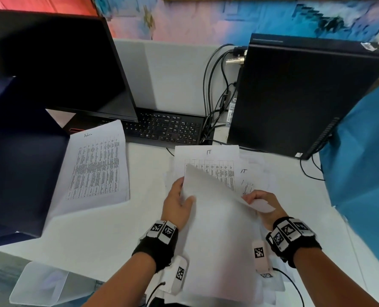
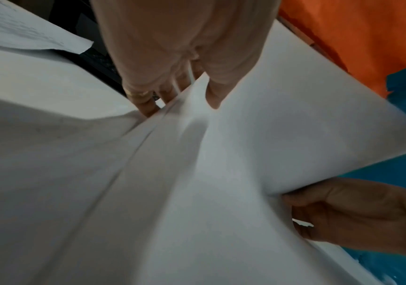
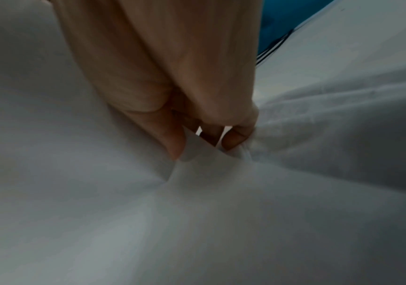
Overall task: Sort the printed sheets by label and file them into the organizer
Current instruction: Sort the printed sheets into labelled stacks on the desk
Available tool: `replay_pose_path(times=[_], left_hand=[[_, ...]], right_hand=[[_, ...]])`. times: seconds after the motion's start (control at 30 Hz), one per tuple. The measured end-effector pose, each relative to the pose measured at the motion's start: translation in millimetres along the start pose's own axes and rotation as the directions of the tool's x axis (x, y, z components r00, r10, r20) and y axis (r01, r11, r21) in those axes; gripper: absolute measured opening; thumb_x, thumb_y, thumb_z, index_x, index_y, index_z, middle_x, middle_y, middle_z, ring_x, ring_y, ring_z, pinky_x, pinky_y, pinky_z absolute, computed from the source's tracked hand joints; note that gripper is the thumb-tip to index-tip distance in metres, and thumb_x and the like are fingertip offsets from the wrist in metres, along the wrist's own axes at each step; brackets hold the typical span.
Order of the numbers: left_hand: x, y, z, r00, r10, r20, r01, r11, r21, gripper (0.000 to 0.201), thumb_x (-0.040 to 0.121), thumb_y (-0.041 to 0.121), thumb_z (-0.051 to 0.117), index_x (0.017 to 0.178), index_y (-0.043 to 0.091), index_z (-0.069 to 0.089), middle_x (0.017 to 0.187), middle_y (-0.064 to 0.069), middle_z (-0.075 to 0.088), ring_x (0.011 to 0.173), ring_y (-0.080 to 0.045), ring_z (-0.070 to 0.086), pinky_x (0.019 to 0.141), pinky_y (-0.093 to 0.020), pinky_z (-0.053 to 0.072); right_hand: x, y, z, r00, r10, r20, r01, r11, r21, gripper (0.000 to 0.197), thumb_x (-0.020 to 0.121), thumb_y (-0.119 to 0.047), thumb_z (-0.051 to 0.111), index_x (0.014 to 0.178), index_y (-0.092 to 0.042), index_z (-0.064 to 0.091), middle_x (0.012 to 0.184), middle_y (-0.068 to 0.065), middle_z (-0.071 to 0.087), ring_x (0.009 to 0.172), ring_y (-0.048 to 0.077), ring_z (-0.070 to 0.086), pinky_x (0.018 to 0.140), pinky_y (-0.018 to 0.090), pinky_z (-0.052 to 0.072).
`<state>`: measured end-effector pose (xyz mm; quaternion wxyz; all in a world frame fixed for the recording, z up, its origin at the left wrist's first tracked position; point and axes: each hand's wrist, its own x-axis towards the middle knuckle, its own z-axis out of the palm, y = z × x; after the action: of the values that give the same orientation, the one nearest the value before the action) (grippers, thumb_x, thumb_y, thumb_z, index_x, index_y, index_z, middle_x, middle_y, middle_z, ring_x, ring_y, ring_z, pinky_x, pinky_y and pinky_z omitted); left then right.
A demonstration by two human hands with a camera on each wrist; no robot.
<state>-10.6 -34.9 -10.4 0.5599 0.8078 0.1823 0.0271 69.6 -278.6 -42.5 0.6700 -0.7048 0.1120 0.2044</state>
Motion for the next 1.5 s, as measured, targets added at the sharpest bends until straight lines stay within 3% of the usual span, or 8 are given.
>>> replay_pose_path(times=[0.1,0.37,0.5,0.63,0.8,0.9,1.07,1.5], left_hand=[[3.7,-4.3,-3.7,0.997,0.043,-0.063,-0.043,0.999,0.014,0.021,0.088,0.008,0.060,0.104,0.019,0.062,0.100,0.003,0.067,0.093,-0.018,0.062,0.082,-0.022,0.047],[0.9,-18.8,-21.1,0.999,0.025,-0.034,-0.036,0.927,-0.374,0.059,0.066,-0.035,0.054,0.050,0.020,0.068,0.081,0.001,0.072,0.080,-0.008,0.067,0.083,-0.025,0.053],[4.9,-21.3,-26.5,0.999,0.005,-0.051,-0.022,0.941,-0.339,0.039,0.071,-0.023,0.062,0.064,0.015,0.067,0.080,0.000,0.072,0.079,-0.015,0.066,0.084,-0.033,0.053],[8.3,-23.6,-28.3,0.998,-0.034,-0.047,0.018,0.949,-0.316,0.040,0.068,0.042,0.078,0.079,0.011,0.057,0.083,-0.004,0.056,0.080,-0.017,0.049,0.079,-0.037,0.043],[13.6,-14.3,-32.8,0.986,-0.031,-0.164,-0.005,0.977,-0.215,0.039,0.082,0.007,0.069,0.064,0.014,0.035,0.055,0.001,0.029,0.048,-0.005,0.023,0.048,-0.019,0.024],[20.3,-11.6,-37.1,0.989,-0.074,-0.125,0.059,0.991,-0.120,0.023,0.085,0.008,0.065,0.095,0.021,0.050,0.054,0.006,0.040,0.041,-0.001,0.037,0.048,-0.012,0.035],[37.2,2.5,-53.7,0.998,-0.039,-0.047,0.030,0.986,-0.167,0.059,0.089,0.011,0.062,0.136,0.034,0.035,0.106,0.002,0.057,0.089,-0.011,0.061,0.079,-0.014,0.045],[42.1,12.1,-53.2,0.985,0.094,-0.146,-0.060,0.972,0.226,0.020,0.088,0.010,0.062,0.105,0.019,0.066,0.102,0.004,0.067,0.067,-0.002,0.055,0.068,-0.011,0.041]], right_hand=[[-2.2,-5.0,2.7,0.999,0.027,0.018,-0.027,1.000,0.010,0.029,0.068,0.016,0.060,0.056,-0.009,0.066,0.080,0.015,0.066,0.076,0.027,0.061,0.068,0.030,0.049],[-3.8,-30.2,-3.6,0.997,-0.042,0.067,0.038,0.997,0.060,0.019,0.070,0.004,0.062,0.086,-0.006,0.064,0.086,0.013,0.066,0.074,0.025,0.060,0.062,0.027,0.049],[-2.3,-42.4,6.1,0.990,-0.128,0.066,0.125,0.991,0.050,0.015,0.064,0.001,0.062,0.077,-0.006,0.061,0.073,0.002,0.066,0.064,0.014,0.061,0.055,0.021,0.048],[6.3,-38.9,14.2,0.997,-0.071,-0.027,0.071,0.997,-0.027,0.022,0.079,0.005,0.067,0.070,-0.010,0.056,0.066,0.008,0.060,0.064,0.023,0.054,0.061,0.031,0.044],[4.6,-41.4,23.1,0.995,-0.042,-0.095,0.042,0.999,-0.008,0.017,0.083,0.003,0.065,0.077,-0.012,0.062,0.063,0.001,0.067,0.060,0.020,0.059,0.059,0.029,0.048],[4.2,-43.1,24.8,0.995,-0.032,-0.097,0.031,0.999,-0.017,0.013,0.084,0.002,0.064,0.082,-0.010,0.064,0.075,0.008,0.067,0.063,0.022,0.058,0.061,0.032,0.047],[6.6,-43.1,25.2,0.995,-0.008,-0.095,0.000,0.997,-0.081,0.015,0.083,0.001,0.066,0.077,-0.012,0.063,0.070,0.008,0.060,0.063,0.022,0.050,0.058,0.030,0.042],[12.3,-40.3,25.3,0.991,0.041,-0.124,-0.055,0.993,-0.104,0.014,0.083,0.001,0.067,0.083,-0.012,0.064,0.081,0.010,0.063,0.053,0.012,0.058,0.049,0.022,0.045]])
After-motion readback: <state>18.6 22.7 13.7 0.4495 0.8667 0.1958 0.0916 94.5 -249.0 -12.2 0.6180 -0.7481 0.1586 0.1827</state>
